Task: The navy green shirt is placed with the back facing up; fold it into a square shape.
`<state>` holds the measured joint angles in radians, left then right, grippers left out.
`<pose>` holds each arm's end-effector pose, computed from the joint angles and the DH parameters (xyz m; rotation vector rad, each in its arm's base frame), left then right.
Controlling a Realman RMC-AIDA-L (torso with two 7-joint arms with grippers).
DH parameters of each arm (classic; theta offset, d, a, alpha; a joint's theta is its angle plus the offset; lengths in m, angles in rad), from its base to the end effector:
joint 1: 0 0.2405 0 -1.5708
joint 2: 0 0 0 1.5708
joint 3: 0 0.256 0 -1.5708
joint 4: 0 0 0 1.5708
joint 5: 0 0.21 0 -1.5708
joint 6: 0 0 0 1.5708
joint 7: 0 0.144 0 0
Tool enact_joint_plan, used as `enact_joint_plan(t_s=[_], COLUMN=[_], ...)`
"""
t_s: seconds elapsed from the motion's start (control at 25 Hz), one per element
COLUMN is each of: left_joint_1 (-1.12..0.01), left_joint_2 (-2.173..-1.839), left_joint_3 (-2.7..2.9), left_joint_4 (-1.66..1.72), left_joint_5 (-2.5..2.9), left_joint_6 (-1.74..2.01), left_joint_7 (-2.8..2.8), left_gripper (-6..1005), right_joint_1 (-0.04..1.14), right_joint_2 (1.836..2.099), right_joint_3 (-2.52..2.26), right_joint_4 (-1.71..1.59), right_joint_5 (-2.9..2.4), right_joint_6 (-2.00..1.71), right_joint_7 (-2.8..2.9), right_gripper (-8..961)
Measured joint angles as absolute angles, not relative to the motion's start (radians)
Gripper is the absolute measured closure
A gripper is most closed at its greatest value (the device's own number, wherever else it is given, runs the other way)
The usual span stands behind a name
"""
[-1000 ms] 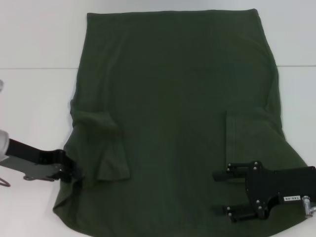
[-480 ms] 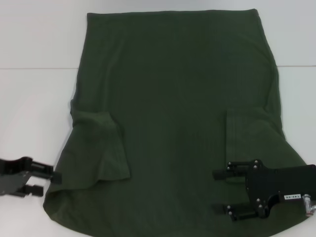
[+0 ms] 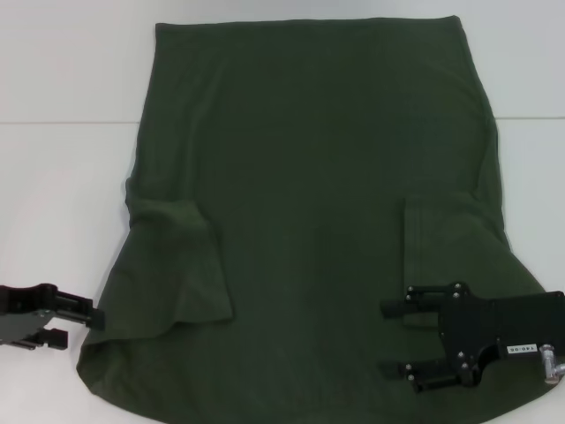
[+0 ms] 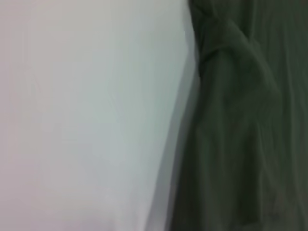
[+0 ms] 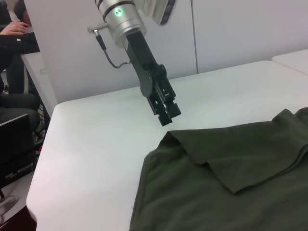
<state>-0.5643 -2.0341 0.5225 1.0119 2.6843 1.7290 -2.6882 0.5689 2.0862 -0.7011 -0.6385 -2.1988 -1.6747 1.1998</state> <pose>-0.3149 0.3176 0.0760 -1.9360 -2.1076 -0.0411 0.2590 0.3080 -0.0203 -3.0036 0.3287 0.5408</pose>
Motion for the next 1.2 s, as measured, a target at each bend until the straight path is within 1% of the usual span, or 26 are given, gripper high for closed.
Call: enact_joint_plan(t_s=[0.84,1.2], left_joint_1=[-0.580,-0.583], left_joint_2=[-2.062,-2.072], left_joint_3=[0.658,0.698], left_joint_4=[1.022,1.022], left_joint_5=[2.726,2.726], left_joint_6=[1.644,1.641], left_joint_7=[-2.703,-2.703], left_gripper=[328,351], right_joint_1=[0.567,0.569], right_joint_2=[2.086,2.086], right_joint_3=[-0.701,-0.701], right_joint_4=[-0.633,-0.633], right_joint_5=[-2.198,-2.198], right_joint_6=[-1.669,-1.668], right_joint_7=[1.200,1.199], right_gripper=[131,131])
